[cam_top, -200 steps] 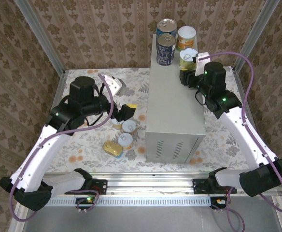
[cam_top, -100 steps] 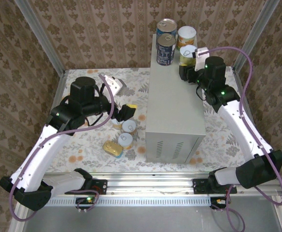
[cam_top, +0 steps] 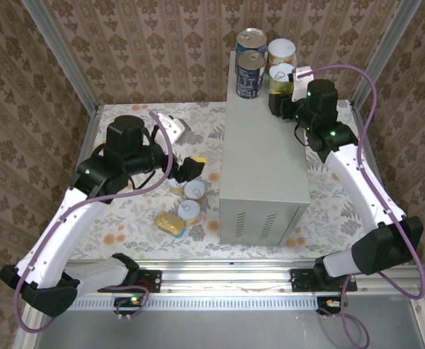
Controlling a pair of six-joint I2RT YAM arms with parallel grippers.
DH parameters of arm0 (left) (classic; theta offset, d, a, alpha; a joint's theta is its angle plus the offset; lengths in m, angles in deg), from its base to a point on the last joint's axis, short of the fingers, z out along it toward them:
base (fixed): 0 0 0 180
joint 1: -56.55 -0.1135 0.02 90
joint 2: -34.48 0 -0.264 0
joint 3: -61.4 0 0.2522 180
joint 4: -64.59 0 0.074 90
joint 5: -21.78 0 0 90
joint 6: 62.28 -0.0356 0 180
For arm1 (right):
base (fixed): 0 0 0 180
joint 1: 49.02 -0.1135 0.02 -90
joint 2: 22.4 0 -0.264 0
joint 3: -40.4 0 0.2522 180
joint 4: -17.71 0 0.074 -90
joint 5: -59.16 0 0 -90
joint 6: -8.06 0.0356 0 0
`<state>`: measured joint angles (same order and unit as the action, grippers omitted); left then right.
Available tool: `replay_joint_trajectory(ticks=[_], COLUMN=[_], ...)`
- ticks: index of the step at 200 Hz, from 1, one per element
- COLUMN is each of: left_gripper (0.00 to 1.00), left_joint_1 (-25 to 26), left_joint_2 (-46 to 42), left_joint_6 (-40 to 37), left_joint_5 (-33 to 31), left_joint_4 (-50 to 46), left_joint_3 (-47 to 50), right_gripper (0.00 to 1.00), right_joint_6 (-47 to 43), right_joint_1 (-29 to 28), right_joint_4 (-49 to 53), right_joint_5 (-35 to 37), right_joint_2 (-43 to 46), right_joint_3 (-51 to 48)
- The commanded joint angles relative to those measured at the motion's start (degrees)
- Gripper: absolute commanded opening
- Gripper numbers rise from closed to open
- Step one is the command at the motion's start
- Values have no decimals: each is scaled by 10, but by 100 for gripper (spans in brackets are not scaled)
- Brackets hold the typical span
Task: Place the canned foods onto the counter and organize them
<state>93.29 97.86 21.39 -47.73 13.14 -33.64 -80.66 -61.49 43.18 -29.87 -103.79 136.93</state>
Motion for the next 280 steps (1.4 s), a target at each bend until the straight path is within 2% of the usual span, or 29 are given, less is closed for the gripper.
replay_joint_trajectory(ticks=[1,280], left_gripper=[100,100], left_joint_1=[3,2], left_joint_2=[3,3], left_joint_6=[-16,-14], left_joint_5=[-3,4], left_joint_4=[3,9], left_joint_3=[3,8], right_gripper=[68,66], right_joint_6=[-1,5], right_joint_1=[3,7], right_joint_4=[15,14], right_joint_5=[-12,-21], right_joint_2=[-24,13], right_joint_3=[-1,-40])
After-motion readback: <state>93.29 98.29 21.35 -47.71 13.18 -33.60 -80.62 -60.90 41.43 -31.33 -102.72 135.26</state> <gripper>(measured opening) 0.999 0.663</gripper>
